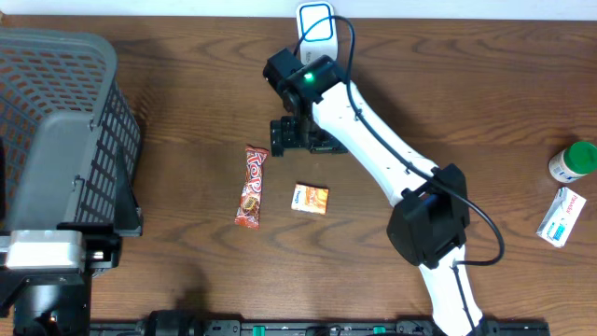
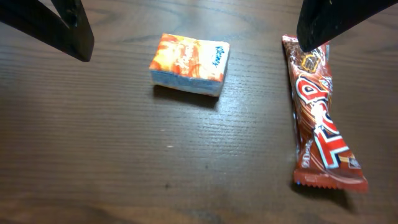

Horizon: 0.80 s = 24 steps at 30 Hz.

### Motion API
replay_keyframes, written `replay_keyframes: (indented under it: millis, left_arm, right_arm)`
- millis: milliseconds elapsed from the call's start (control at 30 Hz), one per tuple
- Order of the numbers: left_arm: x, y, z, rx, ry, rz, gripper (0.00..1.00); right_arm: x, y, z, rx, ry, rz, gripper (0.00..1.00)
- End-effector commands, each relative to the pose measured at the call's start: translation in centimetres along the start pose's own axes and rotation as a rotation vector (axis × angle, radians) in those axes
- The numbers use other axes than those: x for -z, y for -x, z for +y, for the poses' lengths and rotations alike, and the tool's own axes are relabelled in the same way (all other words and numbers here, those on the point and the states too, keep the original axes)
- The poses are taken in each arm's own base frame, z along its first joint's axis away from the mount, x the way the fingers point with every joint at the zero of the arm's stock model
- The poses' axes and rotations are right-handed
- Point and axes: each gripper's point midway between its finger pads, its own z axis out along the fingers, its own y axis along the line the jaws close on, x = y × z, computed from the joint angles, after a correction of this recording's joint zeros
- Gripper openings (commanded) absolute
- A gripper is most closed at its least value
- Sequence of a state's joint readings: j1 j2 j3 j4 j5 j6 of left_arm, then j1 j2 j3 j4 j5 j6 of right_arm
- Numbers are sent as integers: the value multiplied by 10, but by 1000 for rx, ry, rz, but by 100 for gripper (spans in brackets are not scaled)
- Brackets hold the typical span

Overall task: Scan the item barcode
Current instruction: 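Reach the right gripper over the orange snack box and lower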

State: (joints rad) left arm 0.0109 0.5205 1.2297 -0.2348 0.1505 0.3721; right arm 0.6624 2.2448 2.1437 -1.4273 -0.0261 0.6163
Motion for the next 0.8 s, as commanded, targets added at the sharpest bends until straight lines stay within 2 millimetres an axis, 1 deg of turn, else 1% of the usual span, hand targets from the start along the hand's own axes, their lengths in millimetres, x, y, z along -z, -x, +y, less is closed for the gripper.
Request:
replay_keyframes:
  millis: [0, 167, 267, 400, 633, 767]
  left_arm:
    - [2, 2, 1, -15, 4, -8, 94]
    - [2, 2, 1, -15, 4, -8, 94]
    - [2, 2, 1, -15, 4, -8, 94]
    - [2, 2, 1, -15, 4, -8, 94]
    - [2, 2, 1, -15, 4, -8, 94]
    - [2, 2, 1, -15, 4, -8, 94]
  right_arm:
    - [-12, -6, 6, 23, -4, 37, 99]
    - [-16, -12, 14, 14, 53, 89, 99]
    - [-23, -19, 15, 5, 54, 133, 99]
    - [-38, -29, 7, -10, 5, 200, 99]
    - [-50, -30, -6, -2, -79, 195, 99]
    - [-65, -40, -14, -16, -109, 235, 99]
